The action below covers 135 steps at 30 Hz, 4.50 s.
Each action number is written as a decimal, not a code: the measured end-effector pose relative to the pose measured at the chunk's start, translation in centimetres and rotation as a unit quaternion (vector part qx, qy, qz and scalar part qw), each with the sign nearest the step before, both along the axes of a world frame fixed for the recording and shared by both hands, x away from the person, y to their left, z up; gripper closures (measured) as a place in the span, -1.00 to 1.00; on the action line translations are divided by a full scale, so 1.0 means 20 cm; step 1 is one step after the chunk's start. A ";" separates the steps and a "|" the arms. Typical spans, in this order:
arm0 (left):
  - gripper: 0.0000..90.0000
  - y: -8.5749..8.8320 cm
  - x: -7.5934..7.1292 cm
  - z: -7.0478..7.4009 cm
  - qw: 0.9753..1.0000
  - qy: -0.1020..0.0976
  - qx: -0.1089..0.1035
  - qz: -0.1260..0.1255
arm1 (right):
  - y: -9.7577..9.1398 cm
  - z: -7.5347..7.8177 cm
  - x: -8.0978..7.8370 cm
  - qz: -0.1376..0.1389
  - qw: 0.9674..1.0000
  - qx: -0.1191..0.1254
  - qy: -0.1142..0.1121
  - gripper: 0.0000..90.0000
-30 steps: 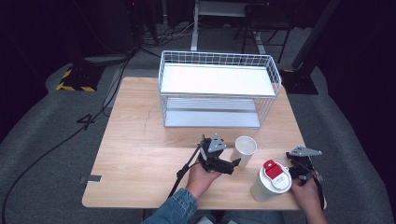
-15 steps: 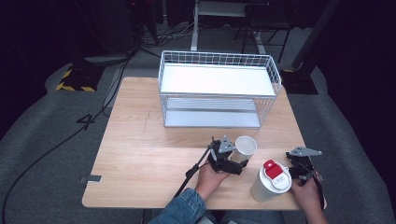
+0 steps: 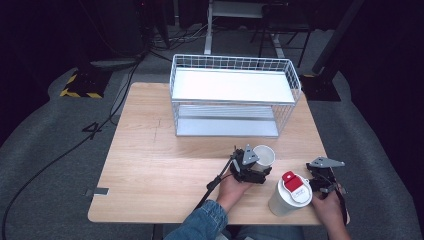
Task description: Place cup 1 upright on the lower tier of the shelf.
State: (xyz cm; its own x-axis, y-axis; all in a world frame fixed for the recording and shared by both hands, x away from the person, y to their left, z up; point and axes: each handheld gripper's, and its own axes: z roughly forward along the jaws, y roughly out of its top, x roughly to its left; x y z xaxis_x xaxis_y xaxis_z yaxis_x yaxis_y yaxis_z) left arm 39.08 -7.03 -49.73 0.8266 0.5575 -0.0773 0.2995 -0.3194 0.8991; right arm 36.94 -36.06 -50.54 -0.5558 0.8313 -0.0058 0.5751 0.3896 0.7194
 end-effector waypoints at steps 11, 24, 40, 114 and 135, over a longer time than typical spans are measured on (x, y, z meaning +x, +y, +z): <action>-0.52 0.00 -0.01 0.00 1.000 -0.007 0.005 -0.004 | 0.00 0.00 0.00 0.000 1.000 0.001 -0.001 -0.88; -0.51 0.00 -0.03 0.02 1.000 -0.005 0.000 -0.006 | 0.00 0.00 0.00 0.000 1.000 0.000 -0.001 -0.88; -0.51 0.07 -0.04 0.15 1.000 -0.012 -0.012 0.000 | 0.00 0.00 0.00 -0.001 1.000 0.001 -0.001 -0.86; -0.51 0.48 0.54 0.19 0.975 -0.031 -0.013 0.218 | 0.00 0.00 -0.01 0.002 1.000 0.003 -0.004 -0.81; -0.51 0.49 0.61 0.12 0.970 -0.027 -0.009 0.240 | 0.00 0.00 -0.01 0.002 1.000 0.004 -0.004 -0.80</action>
